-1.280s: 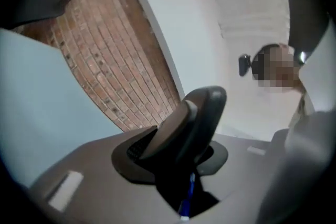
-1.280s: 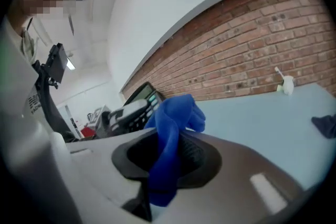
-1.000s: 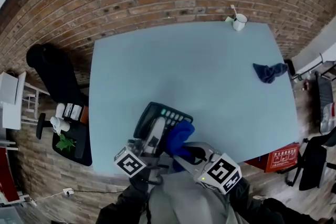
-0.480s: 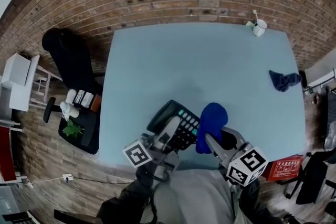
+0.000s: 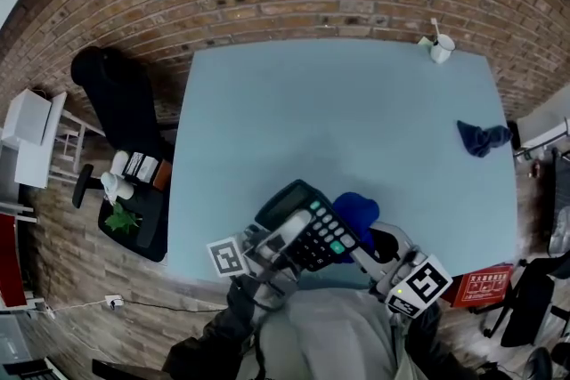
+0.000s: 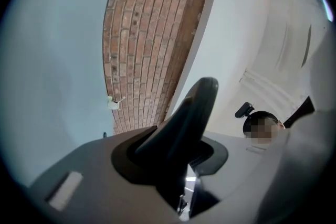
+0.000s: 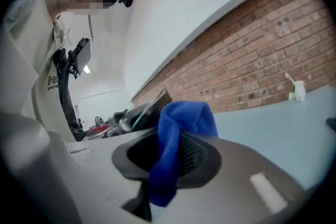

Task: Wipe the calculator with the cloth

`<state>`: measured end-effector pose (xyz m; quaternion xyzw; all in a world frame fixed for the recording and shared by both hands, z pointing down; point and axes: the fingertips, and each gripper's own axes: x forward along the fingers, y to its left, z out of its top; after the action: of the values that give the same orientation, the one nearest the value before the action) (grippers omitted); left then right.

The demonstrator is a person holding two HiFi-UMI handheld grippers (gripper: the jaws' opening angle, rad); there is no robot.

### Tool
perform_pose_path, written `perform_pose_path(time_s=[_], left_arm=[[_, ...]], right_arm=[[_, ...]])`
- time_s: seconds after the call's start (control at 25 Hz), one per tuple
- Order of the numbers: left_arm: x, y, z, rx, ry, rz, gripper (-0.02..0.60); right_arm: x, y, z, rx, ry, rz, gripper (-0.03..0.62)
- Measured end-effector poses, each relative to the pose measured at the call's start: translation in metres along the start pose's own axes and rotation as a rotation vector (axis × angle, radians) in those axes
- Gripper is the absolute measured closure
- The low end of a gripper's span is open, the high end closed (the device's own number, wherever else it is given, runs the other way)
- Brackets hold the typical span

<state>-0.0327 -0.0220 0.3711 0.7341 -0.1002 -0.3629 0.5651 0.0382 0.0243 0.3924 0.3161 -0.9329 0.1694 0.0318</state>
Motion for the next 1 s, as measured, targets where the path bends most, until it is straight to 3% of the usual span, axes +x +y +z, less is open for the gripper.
perform_pose_path(time_s=[0.08, 0.28, 0.44, 0.52, 0.6, 0.84, 1.0], left_arm=[[0.002, 0.004, -0.007, -0.045, 0.004, -0.011, 0.439], [0.004, 0.006, -0.002, -0.162, -0.051, -0.054, 0.439], [0.003, 0.002, -0.002, -0.163, -0.041, -0.062, 0.437], [0.003, 0.0, -0.004, -0.18, -0.036, -0.073, 0.437], [0.002, -0.001, -0.005, -0.194, -0.035, -0.083, 0.437], [0.012, -0.005, -0.016, -0.266, 0.007, -0.156, 0.437], [0.017, -0.011, -0.016, -0.306, 0.006, -0.207, 0.437]], right_arm=[[-0.002, -0.001, 0.011, -0.072, -0.04, 0.01, 0.5], [0.011, 0.054, -0.009, -0.11, 0.01, 0.187, 0.5], [0.005, 0.051, -0.008, -0.105, -0.011, 0.113, 0.502], [-0.009, 0.032, 0.013, -0.047, -0.103, 0.1, 0.501], [-0.024, 0.016, 0.038, 0.006, -0.226, 0.148, 0.501], [-0.041, 0.022, 0.046, 0.349, -0.359, 0.496, 0.502], [-0.04, 0.036, 0.043, 0.486, -0.377, 0.646, 0.502]])
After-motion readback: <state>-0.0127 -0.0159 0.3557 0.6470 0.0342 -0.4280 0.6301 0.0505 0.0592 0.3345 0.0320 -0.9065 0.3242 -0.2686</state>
